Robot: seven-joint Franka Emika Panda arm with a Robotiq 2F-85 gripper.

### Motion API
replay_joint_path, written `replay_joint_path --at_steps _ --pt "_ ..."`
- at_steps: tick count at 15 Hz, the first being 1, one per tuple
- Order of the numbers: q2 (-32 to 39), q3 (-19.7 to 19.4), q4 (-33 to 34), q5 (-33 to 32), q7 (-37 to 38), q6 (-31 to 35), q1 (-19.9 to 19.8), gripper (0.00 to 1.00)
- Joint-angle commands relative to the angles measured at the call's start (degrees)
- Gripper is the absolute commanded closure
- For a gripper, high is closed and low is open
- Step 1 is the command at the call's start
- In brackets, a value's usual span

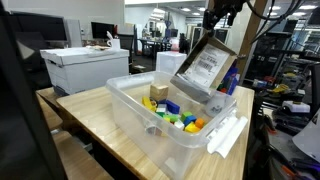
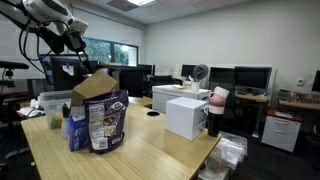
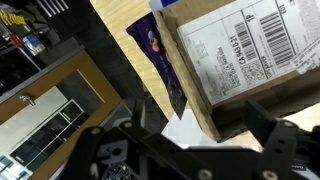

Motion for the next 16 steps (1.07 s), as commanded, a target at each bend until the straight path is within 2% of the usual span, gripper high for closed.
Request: replay_joint_path --at_steps 1,4,5,7,9,10,11,12,13,14,15,16 --pt "-0.1 -0.5 -3.1 -2.6 0.5 4.7 -2.2 0.00" --pt "0.3 -1.0 -4.3 -5.0 1.0 7.2 -3.4 0.00" --pt "0.5 -1.1 -4.7 -6.2 1.3 8.1 -3.9 0.03" --pt "0.8 -1.3 -5.0 -7.5 1.6 9.2 -4.4 0.27" --pt "1.0 -1.6 -5.0 -8.6 1.7 10.5 -4.7 0.36" --pt "1.0 -1.8 -5.0 -8.5 1.5 11.6 -4.7 0.51" --pt "0.8 -1.8 -5.1 -7.7 1.2 11.7 -4.5 0.55" --pt "0.9 -1.8 -4.9 -7.3 1.0 12.5 -4.4 0.68" --pt "0.7 -1.9 -4.8 -6.3 0.3 12.5 -4.2 0.72" --pt "0.9 -1.8 -4.6 -6.1 0.2 12.8 -4.1 0.87" --pt "1.2 -1.6 -4.3 -5.8 0.1 12.5 -4.0 0.87" --pt "1.4 -1.5 -4.2 -5.6 0.0 12.6 -4.0 0.91"
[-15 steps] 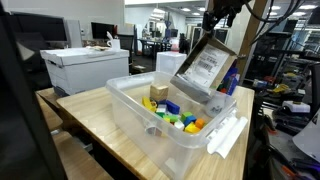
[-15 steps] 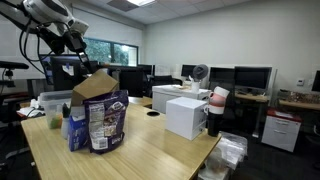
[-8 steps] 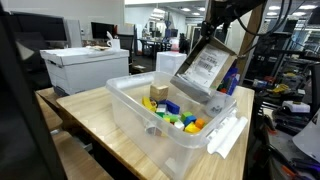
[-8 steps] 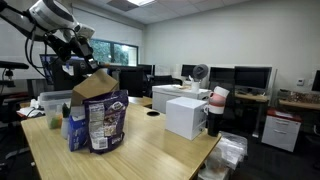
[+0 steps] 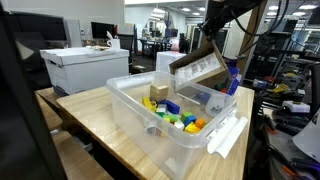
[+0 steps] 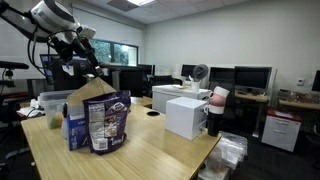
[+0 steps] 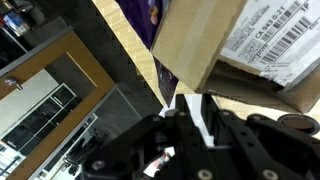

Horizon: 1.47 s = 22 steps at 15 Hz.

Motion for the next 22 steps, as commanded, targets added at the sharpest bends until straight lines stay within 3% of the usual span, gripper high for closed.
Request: replay_joint_path --at_steps 1,3,4,5,6,11,16,22 --pt "0.3 0.3 0.1 1.4 -0.4 0.9 0.2 0.90" --pt "0.7 0.7 0.6 2.1 -0.5 -0.3 0.3 0.94" --pt "0.9 1.0 0.8 2.2 -0.3 -1.1 0.3 0.89" --pt "1.1 1.3 1.0 2.3 0.1 -1.7 0.3 0.83" --pt "1.1 2.0 1.1 2.0 1.2 -2.7 0.3 0.64" --pt "1.3 4.4 2.9 1.6 3.5 -7.8 1.1 0.36" --pt "1.4 6.4 3.7 2.9 6.6 -17.2 2.3 0.07" --pt "1.9 6.0 2.9 9.2 7.4 -20.9 3.7 0.00"
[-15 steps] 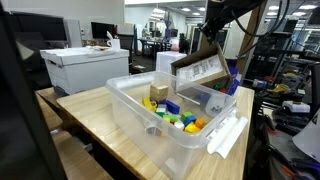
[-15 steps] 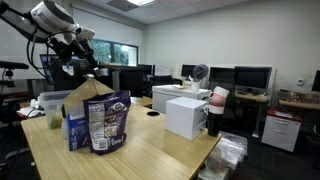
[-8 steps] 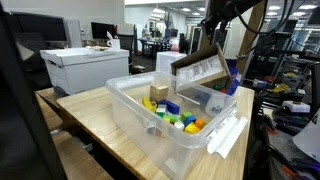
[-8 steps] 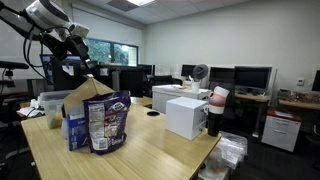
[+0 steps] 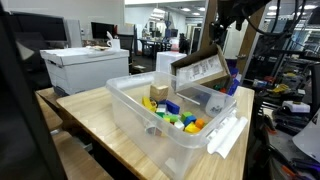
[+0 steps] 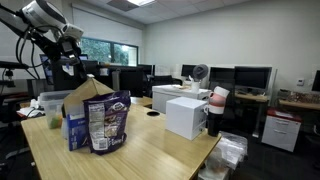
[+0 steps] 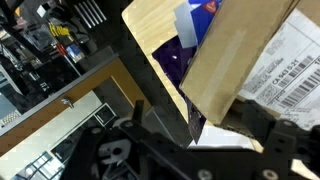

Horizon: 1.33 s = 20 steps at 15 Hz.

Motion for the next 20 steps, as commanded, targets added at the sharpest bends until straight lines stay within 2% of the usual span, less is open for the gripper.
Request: replay_joint_path --at_steps 1,3,9,19,20 --pt "1.0 -0.2 0.0 4.1 2.1 -1.3 0.8 0.00" --pt "1.2 0.1 -0.1 4.7 5.0 0.0 0.7 0.00" --pt "3.6 2.7 -0.7 -1.1 17.5 -1.7 0.8 0.00" --pt "10.4 1.8 0.1 -7.6 27.0 -5.3 1.7 0.00" --pt "11.0 1.6 0.2 -7.8 27.5 -5.9 1.8 0.04"
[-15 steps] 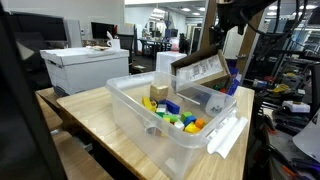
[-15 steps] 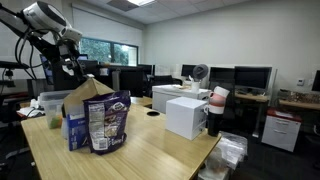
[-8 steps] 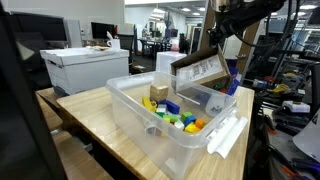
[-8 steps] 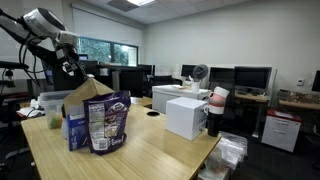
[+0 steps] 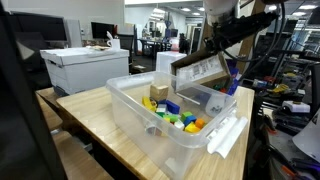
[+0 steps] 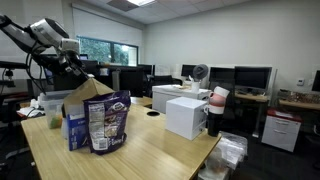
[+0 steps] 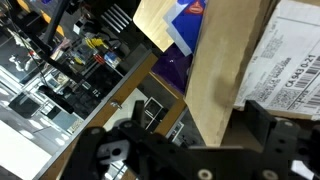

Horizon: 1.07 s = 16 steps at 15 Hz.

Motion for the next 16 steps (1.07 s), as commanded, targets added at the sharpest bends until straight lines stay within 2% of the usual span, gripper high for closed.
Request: replay_joint_path --at_steps 1,3,5,12,13,16 --pt "2.6 -1.1 0.7 -2.1 3.4 -2.7 1.3 0.25" --pt "3.3 -1.4 0.9 -2.8 4.0 -3.7 1.6 0.35" --pt "3.9 -1.8 1.1 -3.0 4.1 -4.0 1.7 0.49" --pt "4.7 -3.1 1.7 -1.4 2.5 -3.1 2.5 0.82" --pt "4.9 -3.3 2.0 -1.3 2.3 -2.9 2.7 0.91" --pt "5.4 -3.5 3.6 -1.2 1.4 -2.8 2.9 0.97"
